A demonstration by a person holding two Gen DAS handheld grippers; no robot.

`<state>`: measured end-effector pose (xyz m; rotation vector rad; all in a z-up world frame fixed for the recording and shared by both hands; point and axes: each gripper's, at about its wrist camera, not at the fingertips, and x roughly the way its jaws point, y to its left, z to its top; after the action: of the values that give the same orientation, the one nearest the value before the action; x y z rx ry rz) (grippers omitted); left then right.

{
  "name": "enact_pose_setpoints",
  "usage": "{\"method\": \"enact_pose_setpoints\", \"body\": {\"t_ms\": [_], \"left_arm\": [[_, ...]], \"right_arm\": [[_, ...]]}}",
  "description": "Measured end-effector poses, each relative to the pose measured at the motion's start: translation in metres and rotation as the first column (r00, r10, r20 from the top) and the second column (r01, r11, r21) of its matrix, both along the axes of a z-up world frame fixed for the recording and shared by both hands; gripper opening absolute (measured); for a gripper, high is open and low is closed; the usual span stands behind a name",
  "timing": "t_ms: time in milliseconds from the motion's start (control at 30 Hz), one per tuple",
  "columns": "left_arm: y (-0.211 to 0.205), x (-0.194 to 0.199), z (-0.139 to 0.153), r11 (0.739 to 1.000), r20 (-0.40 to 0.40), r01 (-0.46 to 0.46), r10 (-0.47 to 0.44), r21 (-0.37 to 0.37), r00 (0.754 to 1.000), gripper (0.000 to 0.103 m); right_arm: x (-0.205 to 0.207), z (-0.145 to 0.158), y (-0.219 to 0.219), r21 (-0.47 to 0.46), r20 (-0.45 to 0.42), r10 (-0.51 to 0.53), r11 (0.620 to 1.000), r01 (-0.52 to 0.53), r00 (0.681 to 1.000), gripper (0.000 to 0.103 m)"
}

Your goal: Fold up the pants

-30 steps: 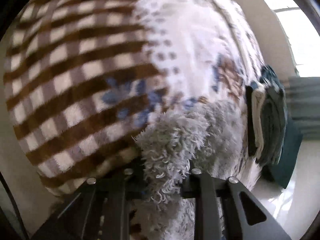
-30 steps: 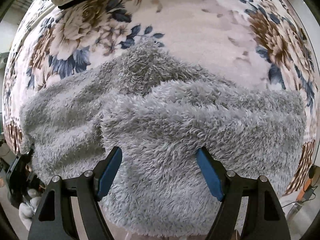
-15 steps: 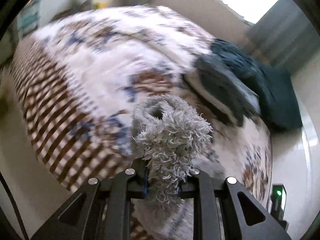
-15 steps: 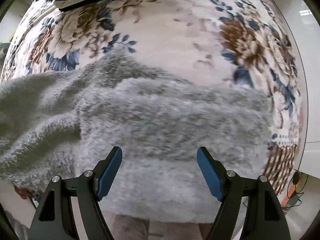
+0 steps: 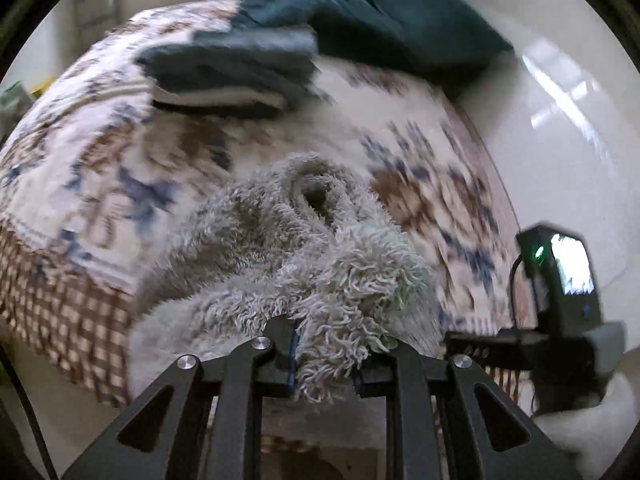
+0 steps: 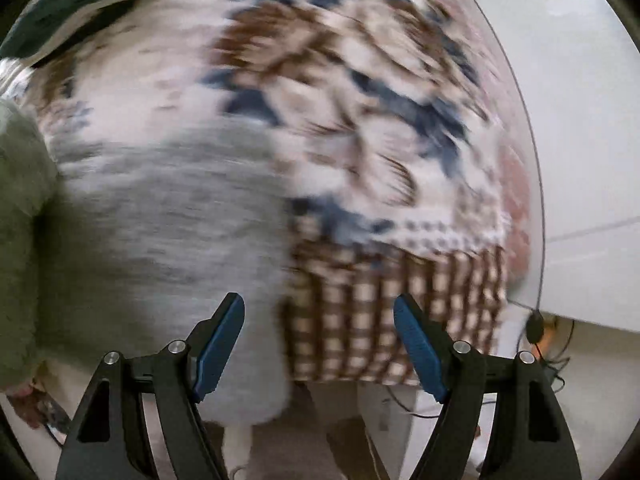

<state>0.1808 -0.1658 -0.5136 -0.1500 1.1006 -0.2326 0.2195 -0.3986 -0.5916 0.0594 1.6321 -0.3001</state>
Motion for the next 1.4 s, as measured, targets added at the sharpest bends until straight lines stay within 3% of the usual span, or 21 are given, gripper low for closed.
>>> {"method": "enact_pose_setpoints", "body": {"t_ms": [167, 300, 400, 467, 567, 733, 833, 967, 1033, 1100, 1233, 1300, 1333, 1400], "left_arm": [[-0.054, 0.0, -0.049, 0.994, -0.085, 0.072, -0.065, 0.078, 0.994, 0.016], [-0.08, 0.002, -0.069, 0.982, -0.168, 0.126, -0.102, 0.139, 0.981, 0.02], [-0.076, 0.005, -0.062, 0.984, -0.221, 0.114, -0.083, 0.135, 0.972, 0.043], [-0.073, 0.004, -0.048, 0.98, -0.194, 0.114, -0.082, 0.163, 0.978, 0.08], [-0.057, 0.007, -0.025, 0.983, -0.175, 0.075, -0.046, 0.166, 0.984, 0.095], [-0.018, 0.008, 0.003, 0.994, -0.211, 0.019, 0.003, 0.105, 0.977, 0.097], [0.022, 0.011, 0.011, 0.988, -0.193, -0.075, 0.101, 0.134, 0.976, 0.097], [0.076, 0.026, -0.002, 0.946, -0.172, -0.18, 0.231, 0.268, 0.958, 0.097], [0.111, 0.034, -0.02, 0.916, -0.193, -0.229, 0.302, 0.328, 0.933, 0.097], [0.132, 0.035, -0.031, 0.899, -0.2, -0.258, 0.342, 0.354, 0.918, 0.097], [0.166, 0.033, -0.049, 0.871, -0.224, -0.294, 0.401, 0.394, 0.888, 0.097], [0.17, 0.032, -0.052, 0.867, -0.225, -0.298, 0.408, 0.401, 0.885, 0.097], [0.171, 0.032, -0.052, 0.864, -0.226, -0.298, 0.411, 0.405, 0.883, 0.097], [0.169, 0.031, -0.051, 0.861, -0.215, -0.3, 0.411, 0.41, 0.886, 0.097]], "right_arm": [[-0.018, -0.02, -0.053, -0.005, -0.019, -0.065, 0.998, 0.065, 0.998, 0.079], [-0.025, -0.023, -0.077, 0.038, -0.004, -0.122, 0.992, 0.122, 0.993, 0.079], [-0.027, -0.016, -0.085, 0.111, 0.039, -0.156, 0.982, 0.151, 0.987, 0.079], [-0.027, -0.005, -0.085, 0.17, 0.079, -0.177, 0.972, 0.162, 0.981, 0.079], [-0.022, 0.012, -0.074, 0.256, 0.136, -0.179, 0.956, 0.14, 0.975, 0.079], [-0.005, 0.033, -0.046, 0.378, 0.187, -0.188, 0.92, 0.106, 0.964, 0.079], [0.009, 0.036, -0.021, 0.476, 0.184, -0.188, 0.876, 0.08, 0.965, 0.079], [0.033, 0.015, 0.02, 0.597, 0.147, -0.16, 0.802, 0.041, 0.976, 0.083], [0.041, -0.006, 0.041, 0.652, 0.096, -0.154, 0.756, 0.054, 0.983, 0.083], [0.047, -0.025, 0.058, 0.662, 0.064, -0.133, 0.747, 0.057, 0.989, 0.083], [0.053, -0.05, 0.09, 0.642, 0.05, -0.043, 0.767, 0.001, 0.998, 0.083], [0.051, -0.048, 0.1, 0.603, 0.09, -0.016, 0.797, -0.041, 0.996, 0.052], [0.05, -0.046, 0.101, 0.561, 0.112, -0.002, 0.826, -0.062, 0.994, 0.028], [0.044, -0.034, 0.103, 0.525, 0.161, 0.001, 0.847, -0.086, 0.987, 0.026]]}}
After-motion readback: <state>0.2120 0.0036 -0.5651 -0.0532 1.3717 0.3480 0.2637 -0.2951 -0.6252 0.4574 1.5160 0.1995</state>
